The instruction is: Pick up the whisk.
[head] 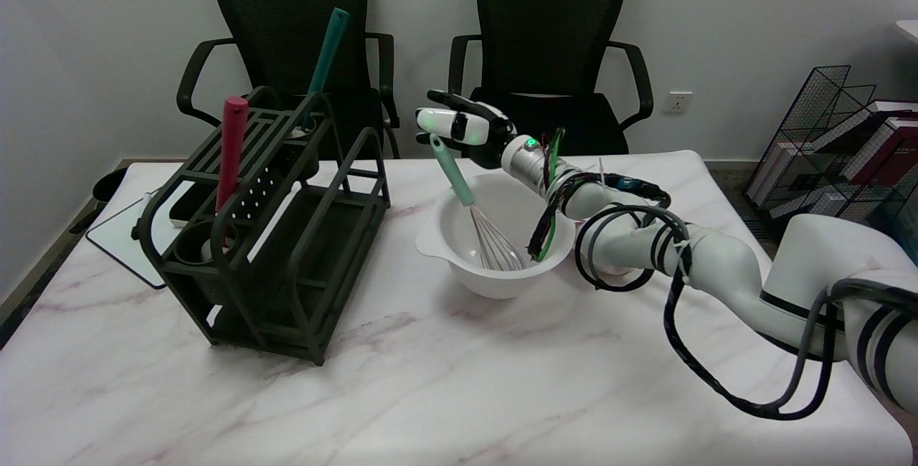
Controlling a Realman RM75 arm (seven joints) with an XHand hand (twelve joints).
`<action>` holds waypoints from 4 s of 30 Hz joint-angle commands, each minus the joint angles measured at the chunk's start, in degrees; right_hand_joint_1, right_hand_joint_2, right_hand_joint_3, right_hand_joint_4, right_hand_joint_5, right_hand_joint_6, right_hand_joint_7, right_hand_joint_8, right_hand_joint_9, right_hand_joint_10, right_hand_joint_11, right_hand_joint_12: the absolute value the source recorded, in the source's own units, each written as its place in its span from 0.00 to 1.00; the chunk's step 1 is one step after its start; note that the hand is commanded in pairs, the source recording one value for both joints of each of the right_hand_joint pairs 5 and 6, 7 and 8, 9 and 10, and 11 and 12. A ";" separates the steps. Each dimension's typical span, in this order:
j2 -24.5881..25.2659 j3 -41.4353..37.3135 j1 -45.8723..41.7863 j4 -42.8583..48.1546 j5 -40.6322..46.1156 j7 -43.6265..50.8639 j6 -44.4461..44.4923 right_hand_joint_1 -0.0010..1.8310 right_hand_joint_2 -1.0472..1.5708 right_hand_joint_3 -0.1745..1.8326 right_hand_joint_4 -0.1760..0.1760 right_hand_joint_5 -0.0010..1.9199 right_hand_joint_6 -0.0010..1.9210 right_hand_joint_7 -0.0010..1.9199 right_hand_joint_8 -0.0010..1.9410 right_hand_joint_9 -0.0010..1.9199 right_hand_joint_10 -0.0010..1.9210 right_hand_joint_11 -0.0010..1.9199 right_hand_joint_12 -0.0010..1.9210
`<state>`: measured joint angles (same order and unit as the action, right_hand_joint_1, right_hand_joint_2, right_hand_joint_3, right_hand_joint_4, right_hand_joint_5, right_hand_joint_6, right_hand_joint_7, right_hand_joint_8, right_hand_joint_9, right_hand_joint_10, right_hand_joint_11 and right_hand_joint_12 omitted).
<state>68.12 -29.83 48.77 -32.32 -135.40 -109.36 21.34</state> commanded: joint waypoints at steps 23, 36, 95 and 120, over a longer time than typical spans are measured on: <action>-2.31 1.29 -1.13 -2.81 -0.76 1.30 -2.67 0.60 0.40 0.61 0.50 0.05 0.05 0.26 0.26 0.27 0.27 0.35 0.35; -2.59 1.69 -1.73 -3.70 -0.76 1.30 -3.31 0.60 0.40 0.62 0.50 0.06 0.06 0.27 0.27 0.28 0.28 0.37 0.37; -10.58 -4.27 -8.85 -16.23 -2.12 1.38 -1.62 0.59 0.44 0.63 0.50 0.07 0.07 0.50 0.49 0.67 0.67 0.83 0.83; -14.02 -12.21 -17.37 -18.63 -2.12 1.38 4.69 0.54 0.55 0.56 0.50 0.72 0.72 0.81 0.80 0.89 0.89 0.95 0.95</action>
<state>56.25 -37.22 36.60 -49.09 -137.52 -107.99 22.71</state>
